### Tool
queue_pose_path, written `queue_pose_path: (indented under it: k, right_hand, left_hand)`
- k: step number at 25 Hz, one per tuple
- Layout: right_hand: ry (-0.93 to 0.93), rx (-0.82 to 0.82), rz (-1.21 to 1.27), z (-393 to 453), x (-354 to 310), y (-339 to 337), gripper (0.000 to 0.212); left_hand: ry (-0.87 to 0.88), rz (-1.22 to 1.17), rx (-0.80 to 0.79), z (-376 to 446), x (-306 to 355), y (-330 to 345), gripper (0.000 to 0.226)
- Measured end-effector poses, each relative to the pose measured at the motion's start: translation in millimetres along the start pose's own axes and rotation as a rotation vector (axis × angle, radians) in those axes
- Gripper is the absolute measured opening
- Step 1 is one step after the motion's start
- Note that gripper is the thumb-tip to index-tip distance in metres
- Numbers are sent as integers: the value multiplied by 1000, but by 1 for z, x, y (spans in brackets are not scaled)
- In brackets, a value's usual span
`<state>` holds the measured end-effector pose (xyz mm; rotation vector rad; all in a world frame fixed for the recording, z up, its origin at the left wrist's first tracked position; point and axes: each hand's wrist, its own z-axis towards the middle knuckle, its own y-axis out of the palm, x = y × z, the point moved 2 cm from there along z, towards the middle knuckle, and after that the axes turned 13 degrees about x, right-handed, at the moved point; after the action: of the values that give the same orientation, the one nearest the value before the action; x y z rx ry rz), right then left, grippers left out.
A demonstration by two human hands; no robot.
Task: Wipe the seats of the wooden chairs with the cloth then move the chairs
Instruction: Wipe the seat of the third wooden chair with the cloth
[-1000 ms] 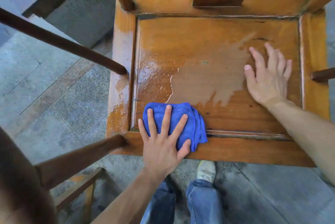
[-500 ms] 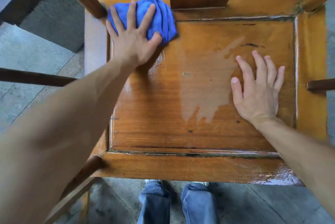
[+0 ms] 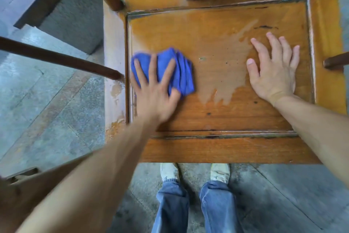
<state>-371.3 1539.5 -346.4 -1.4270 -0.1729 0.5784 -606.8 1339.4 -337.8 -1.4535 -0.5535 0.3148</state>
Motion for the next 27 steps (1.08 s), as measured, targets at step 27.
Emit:
queue_pose_path:
  k: [27]
  right_hand:
    - [-69,109,-18,5,46,-8,69]
  left_hand:
    - [337,83,43,169,211,53,67]
